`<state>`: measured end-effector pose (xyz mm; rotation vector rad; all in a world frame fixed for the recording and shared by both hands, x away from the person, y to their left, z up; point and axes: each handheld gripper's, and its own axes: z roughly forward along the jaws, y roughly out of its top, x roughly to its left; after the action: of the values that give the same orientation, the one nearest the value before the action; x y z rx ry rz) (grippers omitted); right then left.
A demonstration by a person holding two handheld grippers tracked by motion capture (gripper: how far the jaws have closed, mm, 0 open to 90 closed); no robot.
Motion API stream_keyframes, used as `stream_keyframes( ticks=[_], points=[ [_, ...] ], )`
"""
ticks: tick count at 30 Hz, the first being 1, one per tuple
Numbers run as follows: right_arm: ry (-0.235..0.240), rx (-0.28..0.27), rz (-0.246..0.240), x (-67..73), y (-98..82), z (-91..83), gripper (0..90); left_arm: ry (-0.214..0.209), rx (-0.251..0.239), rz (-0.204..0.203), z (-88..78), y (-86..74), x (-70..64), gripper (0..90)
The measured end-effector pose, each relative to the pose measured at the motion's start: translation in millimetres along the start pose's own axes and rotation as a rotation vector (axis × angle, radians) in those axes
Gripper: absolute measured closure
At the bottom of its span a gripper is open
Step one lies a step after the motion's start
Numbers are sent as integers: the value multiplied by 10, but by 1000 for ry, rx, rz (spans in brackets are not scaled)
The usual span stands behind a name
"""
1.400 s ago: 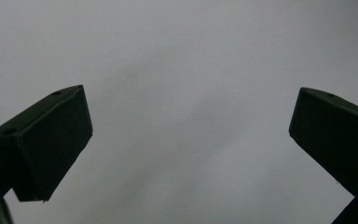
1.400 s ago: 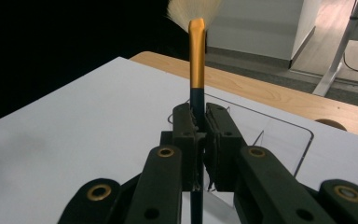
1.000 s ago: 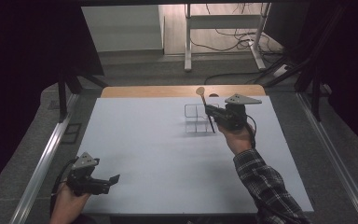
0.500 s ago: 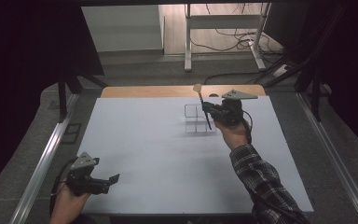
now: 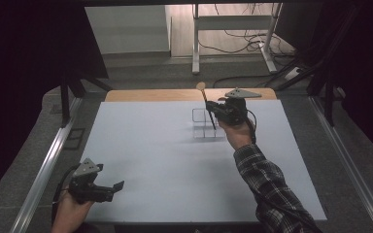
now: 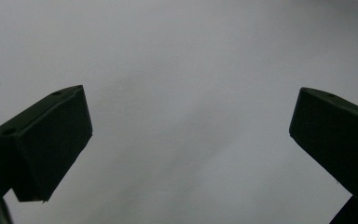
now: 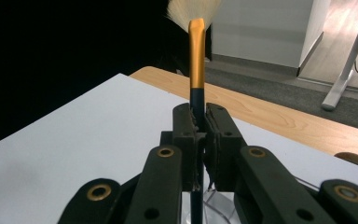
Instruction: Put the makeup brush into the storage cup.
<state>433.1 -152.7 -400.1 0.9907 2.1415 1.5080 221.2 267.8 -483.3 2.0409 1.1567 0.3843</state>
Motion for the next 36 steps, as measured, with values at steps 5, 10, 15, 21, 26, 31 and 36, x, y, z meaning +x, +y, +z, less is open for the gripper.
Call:
stream_keyframes(
  ticks=[5, 10, 15, 21, 26, 31, 36],
  points=[
    [0, -10, 2, -7, 25, 59, 837, -1, -2, 1, -3, 0, -2, 0],
    [-1, -13, 2, -7, 53, 113, 837, -3, -7, 1, -7, -1, 1, 0],
    [-2, -12, -6, -3, 75, 162, 837, -4, -9, 1, -10, -3, 1, 0],
    [-3, -12, -5, -8, 84, 210, 837, -3, -9, 2, -11, -3, -1, 0],
    [-4, -12, -5, -6, 93, 251, 837, -3, -9, 2, -11, -3, -1, 0],
    [-3, -14, -5, -5, 107, 293, 837, -3, -9, 3, -13, -3, -2, 0],
    [-2, -18, -4, -2, 124, 337, 837, -3, -8, 4, -13, -3, -3, 0]
  ],
)
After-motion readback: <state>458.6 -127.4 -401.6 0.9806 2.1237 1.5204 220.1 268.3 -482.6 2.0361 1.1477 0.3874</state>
